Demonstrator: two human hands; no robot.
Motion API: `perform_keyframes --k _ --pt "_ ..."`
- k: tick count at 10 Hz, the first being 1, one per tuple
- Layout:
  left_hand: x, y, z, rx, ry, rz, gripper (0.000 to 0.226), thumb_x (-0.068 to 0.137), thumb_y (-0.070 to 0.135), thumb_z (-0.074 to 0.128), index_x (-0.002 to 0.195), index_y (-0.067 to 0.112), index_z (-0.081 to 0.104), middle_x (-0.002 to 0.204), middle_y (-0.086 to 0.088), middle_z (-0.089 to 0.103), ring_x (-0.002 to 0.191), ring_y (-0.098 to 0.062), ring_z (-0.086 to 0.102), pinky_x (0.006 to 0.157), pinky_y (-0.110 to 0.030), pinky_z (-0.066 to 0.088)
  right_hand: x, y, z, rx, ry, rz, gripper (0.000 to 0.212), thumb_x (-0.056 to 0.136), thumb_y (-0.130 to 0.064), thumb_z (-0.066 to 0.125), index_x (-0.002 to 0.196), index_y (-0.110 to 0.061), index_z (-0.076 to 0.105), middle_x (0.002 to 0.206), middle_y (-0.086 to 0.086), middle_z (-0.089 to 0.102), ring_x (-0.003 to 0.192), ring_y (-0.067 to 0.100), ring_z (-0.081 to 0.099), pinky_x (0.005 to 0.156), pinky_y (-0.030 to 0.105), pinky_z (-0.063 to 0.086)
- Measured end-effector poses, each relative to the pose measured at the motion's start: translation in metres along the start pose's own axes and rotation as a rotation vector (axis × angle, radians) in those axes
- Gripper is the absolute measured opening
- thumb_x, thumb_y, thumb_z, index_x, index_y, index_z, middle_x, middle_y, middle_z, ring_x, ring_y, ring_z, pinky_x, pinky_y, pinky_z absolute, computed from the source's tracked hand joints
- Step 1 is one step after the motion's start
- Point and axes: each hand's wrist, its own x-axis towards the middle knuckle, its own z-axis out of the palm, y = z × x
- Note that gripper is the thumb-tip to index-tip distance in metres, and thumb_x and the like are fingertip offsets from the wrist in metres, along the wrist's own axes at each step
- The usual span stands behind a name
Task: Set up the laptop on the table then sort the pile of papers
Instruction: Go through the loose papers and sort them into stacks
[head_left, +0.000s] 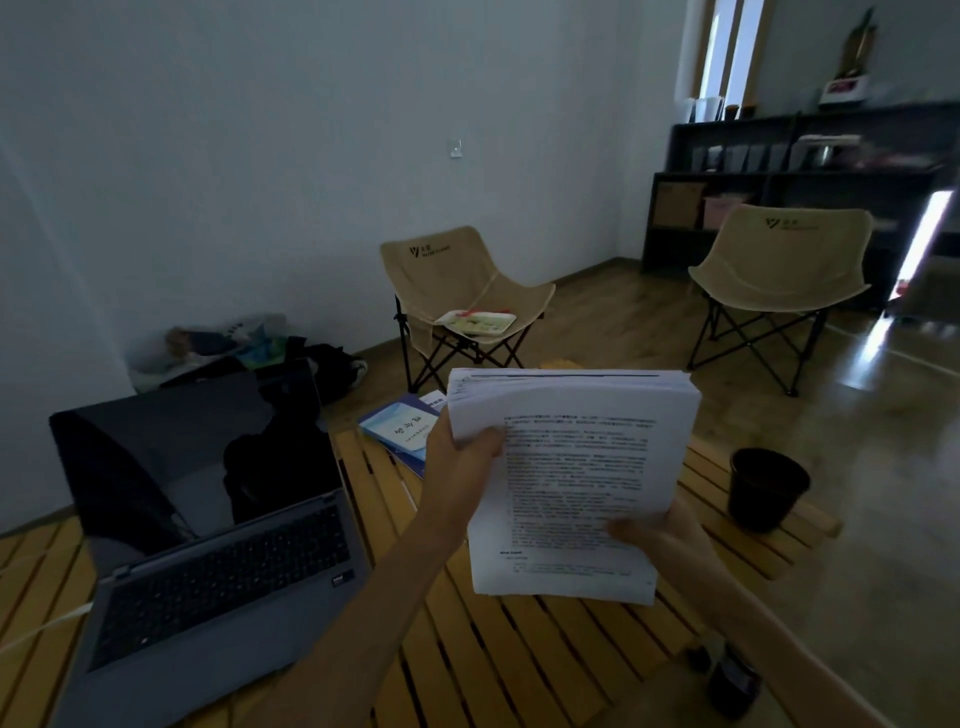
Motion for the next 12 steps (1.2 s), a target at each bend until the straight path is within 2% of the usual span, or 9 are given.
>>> perform_keyframes --k 4,5,6,7,8,9,10,11,12 --pt "0.008 -0.002 0.009 -0.01 0.1 -0.062 0.036 0.073 0.011 0.055 0.107 0.016 0.067 0.101 -0.009 0.07 0.093 -0.025 0.065 0.073 -0.041 0.054 -0.009 0.035 0.012 -0.167 0.025 0.283 0.034 0.082 0.017 0.052 0.095 -0.012 0.064 0.101 0.007 0.068 0.087 0.02 0.063 0.071 0.031 0.053" --pt "0.019 0.005 0.009 -0.01 0.152 -0.112 0.013 0.082 0.005 0.053 0.087 0.01 0.063 0.083 -0.007 0.064 0.08 -0.023 0.061 0.062 -0.032 0.049 -0.009 0.03 -0.005 -0.175 -0.052 0.304 0.039 0.079 0.017 0.053 0.101 -0.013 0.066 0.105 0.007 0.07 0.093 0.017 0.066 0.067 0.023 0.053" --pt "0.034 0.011 -0.003 0.032 0.1 -0.188 0.006 0.088 0.01 0.051 0.086 0.01 0.056 0.085 -0.006 0.063 0.077 -0.023 0.061 0.053 -0.027 0.048 -0.114 0.172 0.028 -0.154 -0.017 0.486 0.041 0.079 0.015 0.055 0.109 -0.011 0.065 0.109 0.012 0.07 0.097 0.022 0.068 0.068 0.028 0.056" --pt "0.031 -0.007 -0.01 0.027 0.017 -0.257 0.023 0.097 0.011 0.048 0.115 0.02 0.059 0.11 -0.003 0.069 0.097 -0.026 0.066 0.074 -0.04 0.059 -0.104 0.134 -0.025 0.029 -0.121 0.409 0.044 0.08 0.012 0.057 0.117 -0.01 0.062 0.114 0.017 0.069 0.101 0.028 0.068 0.07 0.033 0.059" --pt "0.023 -0.043 -0.005 0.082 -0.029 -0.28 0.027 0.098 0.013 0.051 0.119 0.028 0.054 0.119 -0.008 0.065 0.106 -0.028 0.064 0.089 -0.049 0.055 -0.099 0.145 -0.109 0.138 0.04 0.267 0.049 0.08 0.009 0.058 0.124 -0.01 0.059 0.118 0.021 0.068 0.105 0.034 0.068 0.071 0.039 0.06" --pt "0.03 -0.071 0.005 0.073 0.003 -0.318 0.027 0.096 0.01 0.053 0.114 0.03 0.053 0.115 -0.009 0.063 0.105 -0.029 0.063 0.088 -0.051 0.056 -0.024 0.037 -0.069 0.333 0.069 0.587 0.063 0.077 0.005 0.058 0.136 -0.018 0.05 0.124 0.029 0.064 0.104 0.045 0.067 0.064 0.046 0.061" --pt "0.061 -0.093 0.01 0.036 0.044 -0.353 0.029 0.093 0.012 0.058 0.117 0.029 0.054 0.116 -0.011 0.064 0.105 -0.03 0.064 0.089 -0.053 0.055 -0.006 0.01 -0.077 0.388 0.074 0.648 0.055 0.082 0.004 0.059 0.135 -0.005 0.051 0.124 0.028 0.063 0.109 0.043 0.065 0.074 0.048 0.061" --pt "0.118 -0.116 0.016 -0.02 0.115 -0.391 0.036 0.092 0.013 0.06 0.126 0.022 0.051 0.117 -0.013 0.063 0.104 -0.032 0.063 0.09 -0.055 0.053 0.05 0.004 -0.065 0.227 0.287 0.58 0.026 0.092 0.004 0.056 0.119 0.004 0.055 0.108 0.024 0.068 0.095 0.037 0.069 0.063 0.042 0.059" --pt "0.187 -0.141 0.027 -0.08 0.171 -0.424 0.042 0.093 0.016 0.06 0.133 0.017 0.048 0.12 -0.014 0.062 0.103 -0.034 0.063 0.09 -0.056 0.053 0.124 -0.003 -0.055 0.143 0.505 0.553 0.019 0.096 0.002 0.051 0.115 0.002 0.051 0.1 0.021 0.068 0.082 0.03 0.068 0.058 0.036 0.055"
